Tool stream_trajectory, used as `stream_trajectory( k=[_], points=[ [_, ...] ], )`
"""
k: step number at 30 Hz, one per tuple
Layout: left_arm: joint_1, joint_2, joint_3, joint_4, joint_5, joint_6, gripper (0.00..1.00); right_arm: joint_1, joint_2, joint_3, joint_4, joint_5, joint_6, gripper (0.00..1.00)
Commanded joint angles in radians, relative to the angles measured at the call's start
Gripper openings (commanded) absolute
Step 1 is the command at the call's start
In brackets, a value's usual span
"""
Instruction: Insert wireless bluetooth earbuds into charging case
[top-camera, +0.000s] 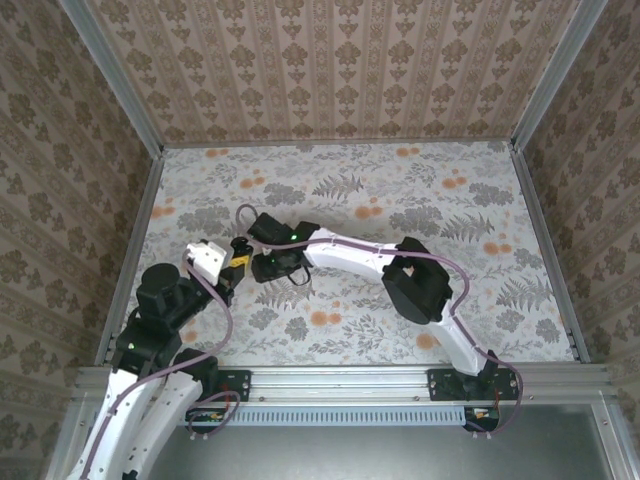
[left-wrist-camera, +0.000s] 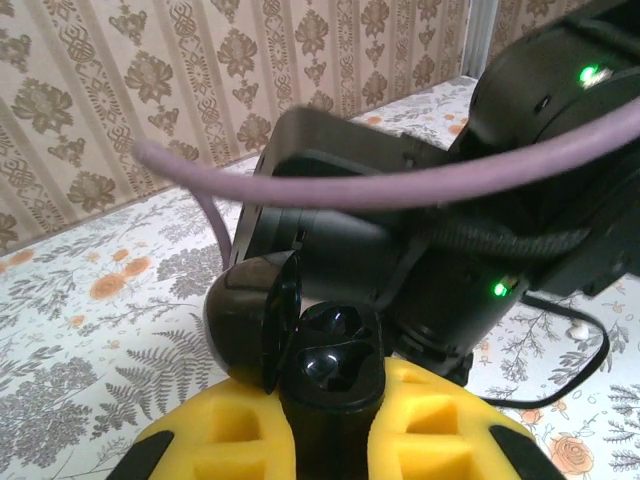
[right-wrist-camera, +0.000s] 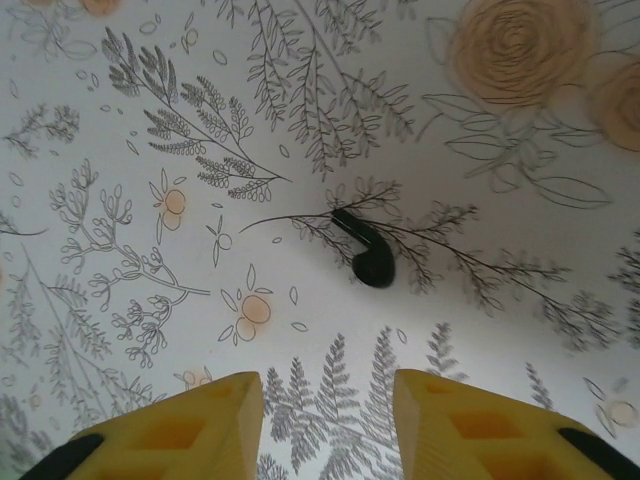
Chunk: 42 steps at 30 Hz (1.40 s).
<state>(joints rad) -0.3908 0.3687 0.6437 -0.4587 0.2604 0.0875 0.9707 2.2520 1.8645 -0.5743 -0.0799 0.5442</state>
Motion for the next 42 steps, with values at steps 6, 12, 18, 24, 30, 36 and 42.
stream_trajectory(
  k=[6,12,18,24,30,36,42],
  points=[
    [0.007,-0.027,0.037,-0.054,-0.033,0.033,0.00,0.020,0.092,0.118,-0.051,0.114,-0.041,0.49],
    [0.008,-0.037,0.048,-0.074,-0.033,0.050,0.00,0.030,0.164,0.193,-0.067,0.161,-0.062,0.49],
    [0.008,-0.056,0.045,-0.093,-0.036,0.058,0.00,0.031,0.228,0.261,-0.094,0.175,-0.084,0.47],
    [0.008,-0.066,0.047,-0.106,-0.038,0.065,0.00,0.031,0.247,0.256,-0.101,0.178,-0.109,0.39],
    [0.007,-0.068,0.048,-0.105,-0.036,0.067,0.00,0.031,0.230,0.223,-0.119,0.186,-0.157,0.26],
    [0.008,-0.067,0.044,-0.097,-0.030,0.054,0.00,0.028,0.140,0.085,-0.089,0.192,-0.210,0.17],
    [0.007,-0.065,0.032,-0.071,0.004,0.021,0.00,-0.001,-0.006,-0.138,-0.046,0.181,-0.272,0.13]
  ],
)
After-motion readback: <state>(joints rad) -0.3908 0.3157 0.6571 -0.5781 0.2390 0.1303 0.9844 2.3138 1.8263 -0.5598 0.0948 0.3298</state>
